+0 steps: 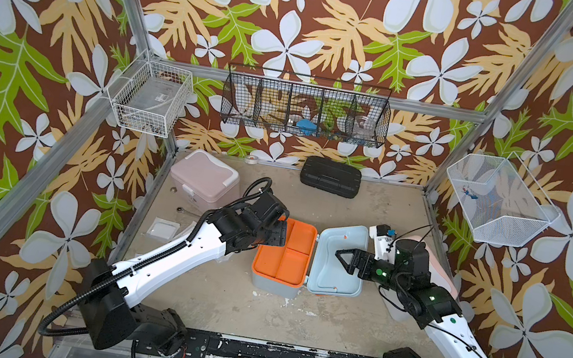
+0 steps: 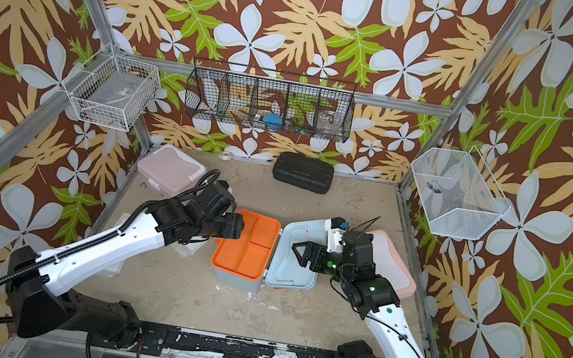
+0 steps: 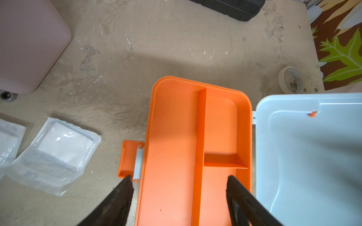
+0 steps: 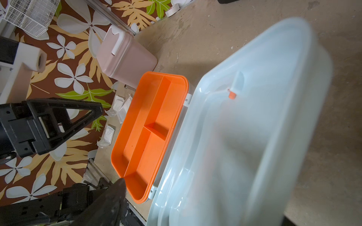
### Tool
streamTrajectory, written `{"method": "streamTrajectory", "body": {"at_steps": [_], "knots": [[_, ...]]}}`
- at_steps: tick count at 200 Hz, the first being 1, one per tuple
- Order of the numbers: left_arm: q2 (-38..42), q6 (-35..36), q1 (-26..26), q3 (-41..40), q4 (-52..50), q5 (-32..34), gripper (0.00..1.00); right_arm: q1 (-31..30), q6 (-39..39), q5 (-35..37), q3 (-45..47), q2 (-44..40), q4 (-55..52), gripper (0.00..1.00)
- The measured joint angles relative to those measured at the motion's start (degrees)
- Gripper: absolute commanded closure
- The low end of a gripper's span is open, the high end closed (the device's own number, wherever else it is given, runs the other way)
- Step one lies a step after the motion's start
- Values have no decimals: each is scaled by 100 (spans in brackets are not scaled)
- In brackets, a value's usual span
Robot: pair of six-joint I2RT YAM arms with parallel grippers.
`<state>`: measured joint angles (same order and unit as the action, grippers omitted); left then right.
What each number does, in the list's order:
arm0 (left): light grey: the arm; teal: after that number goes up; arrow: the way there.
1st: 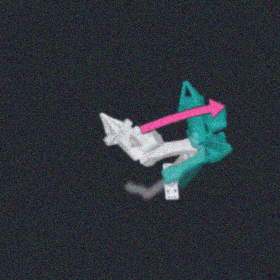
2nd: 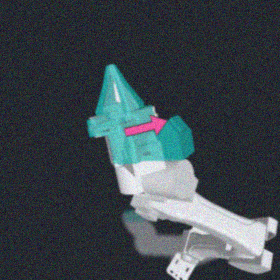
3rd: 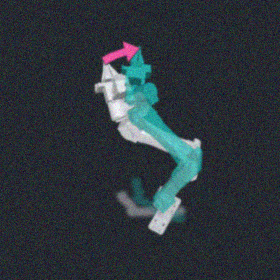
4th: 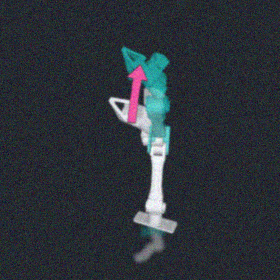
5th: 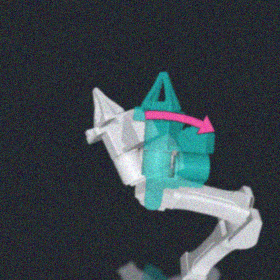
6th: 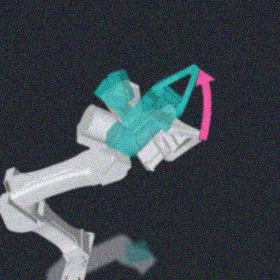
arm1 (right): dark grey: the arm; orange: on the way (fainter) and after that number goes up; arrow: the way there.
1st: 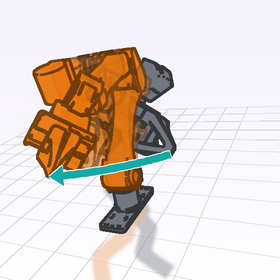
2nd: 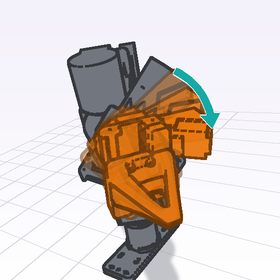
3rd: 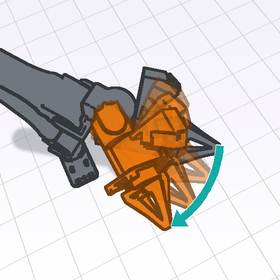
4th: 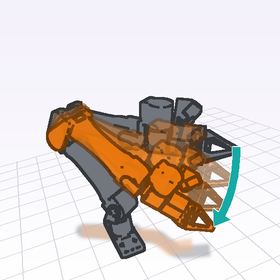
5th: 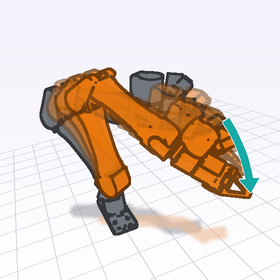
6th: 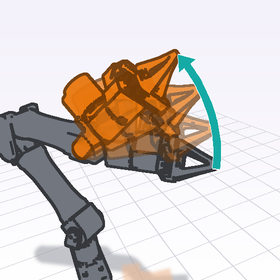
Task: Open first aid kits and take out gauze
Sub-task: Pick up the compartment layer from the first aid kit.
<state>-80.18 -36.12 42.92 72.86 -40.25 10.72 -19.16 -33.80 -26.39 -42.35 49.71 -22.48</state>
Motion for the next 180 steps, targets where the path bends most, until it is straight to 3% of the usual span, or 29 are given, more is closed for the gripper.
{"method": "streamTrajectory", "body": {"at_steps": [83,180], "knots": [[-1513,483,251,903,-238,116,55,0,87,98,0,68,-2,12],[-2420,625,413,1340,-498,369,78,0,133,111,0,74,2,12]]}}
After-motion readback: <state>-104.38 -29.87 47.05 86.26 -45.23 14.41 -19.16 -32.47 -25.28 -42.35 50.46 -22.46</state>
